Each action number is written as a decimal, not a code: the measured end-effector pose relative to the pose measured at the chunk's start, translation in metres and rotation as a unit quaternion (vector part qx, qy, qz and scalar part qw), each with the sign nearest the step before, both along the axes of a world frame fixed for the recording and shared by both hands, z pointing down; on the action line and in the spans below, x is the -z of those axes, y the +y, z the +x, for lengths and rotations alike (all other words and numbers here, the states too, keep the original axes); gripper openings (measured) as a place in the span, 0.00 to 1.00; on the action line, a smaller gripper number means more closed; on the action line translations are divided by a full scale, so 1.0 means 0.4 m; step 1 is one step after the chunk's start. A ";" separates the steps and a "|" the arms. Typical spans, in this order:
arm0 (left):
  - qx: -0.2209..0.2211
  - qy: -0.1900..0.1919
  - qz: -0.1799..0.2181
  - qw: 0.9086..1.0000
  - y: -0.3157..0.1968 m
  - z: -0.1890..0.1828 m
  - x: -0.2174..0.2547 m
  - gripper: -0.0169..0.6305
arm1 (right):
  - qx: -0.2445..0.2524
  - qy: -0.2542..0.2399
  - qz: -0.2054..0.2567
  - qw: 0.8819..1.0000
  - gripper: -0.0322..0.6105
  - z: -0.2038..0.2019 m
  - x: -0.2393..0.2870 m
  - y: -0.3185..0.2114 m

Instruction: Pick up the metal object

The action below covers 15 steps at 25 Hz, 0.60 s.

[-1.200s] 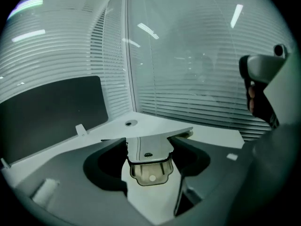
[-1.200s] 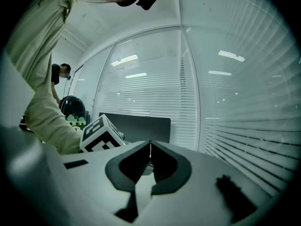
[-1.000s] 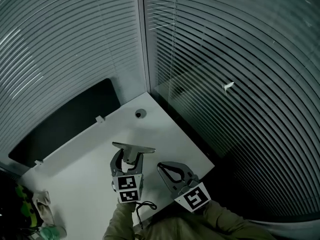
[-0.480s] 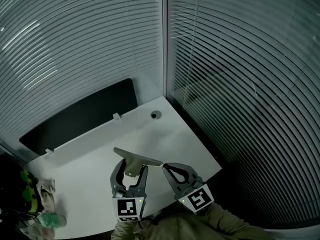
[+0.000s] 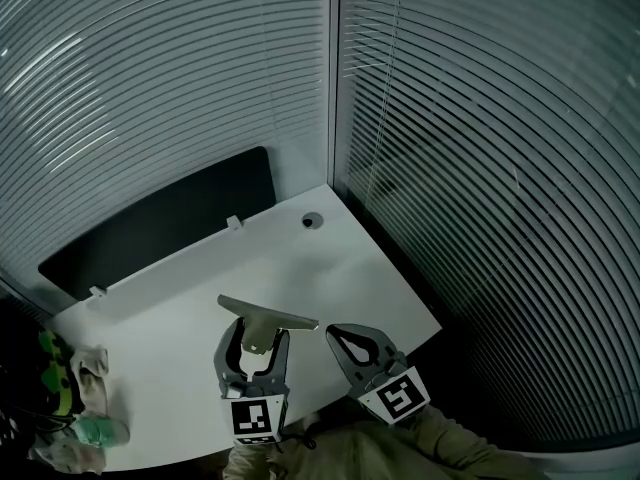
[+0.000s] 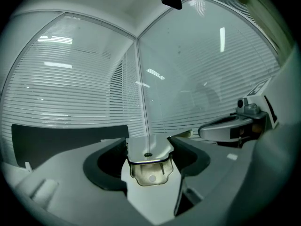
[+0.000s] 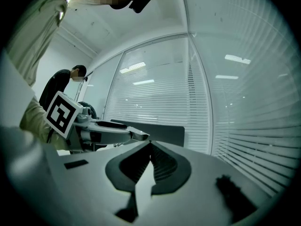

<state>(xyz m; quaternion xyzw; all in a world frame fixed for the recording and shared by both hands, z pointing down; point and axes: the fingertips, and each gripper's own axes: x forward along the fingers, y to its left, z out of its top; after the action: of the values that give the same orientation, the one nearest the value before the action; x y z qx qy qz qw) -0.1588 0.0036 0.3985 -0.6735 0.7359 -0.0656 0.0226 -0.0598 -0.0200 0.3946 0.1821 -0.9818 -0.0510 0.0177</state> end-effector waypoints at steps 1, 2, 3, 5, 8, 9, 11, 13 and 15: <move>0.001 -0.001 0.000 1.000 0.001 0.001 0.000 0.49 | 0.001 0.002 0.000 1.000 0.06 0.002 -0.001 0.000; 0.000 -0.005 0.003 1.000 0.000 0.003 -0.001 0.49 | 0.002 0.004 0.001 1.000 0.06 0.004 -0.003 0.000; -0.002 -0.012 0.007 1.000 0.000 0.004 -0.002 0.49 | 0.002 0.007 0.003 1.000 0.05 0.006 -0.005 0.001; -0.007 -0.022 0.015 1.000 0.004 0.006 -0.002 0.49 | 0.003 0.009 0.007 1.000 0.06 0.008 -0.006 0.006; -0.010 -0.025 0.016 1.000 0.010 0.010 0.004 0.49 | 0.005 0.010 0.011 1.000 0.05 0.008 0.000 0.017; -0.011 -0.025 0.015 1.000 0.010 0.011 0.005 0.49 | 0.006 0.010 0.012 1.000 0.05 0.008 0.003 0.018; -0.010 -0.021 0.011 1.000 0.008 0.015 0.004 0.49 | 0.007 0.008 0.014 1.000 0.05 0.008 0.005 0.016; -0.008 -0.014 0.006 1.000 0.008 0.017 0.002 0.50 | 0.008 0.008 0.016 1.000 0.05 0.009 0.003 0.017; -0.006 -0.007 0.004 1.000 0.012 0.017 0.002 0.49 | 0.008 0.007 0.017 1.000 0.05 0.006 0.003 0.022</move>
<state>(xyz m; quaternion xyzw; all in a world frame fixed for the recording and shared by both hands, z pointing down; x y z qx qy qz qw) -0.1521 0.0085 0.3978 -0.6773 0.7319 -0.0676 0.0312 -0.0572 -0.0112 0.3934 0.1740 -0.9821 -0.0692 0.0215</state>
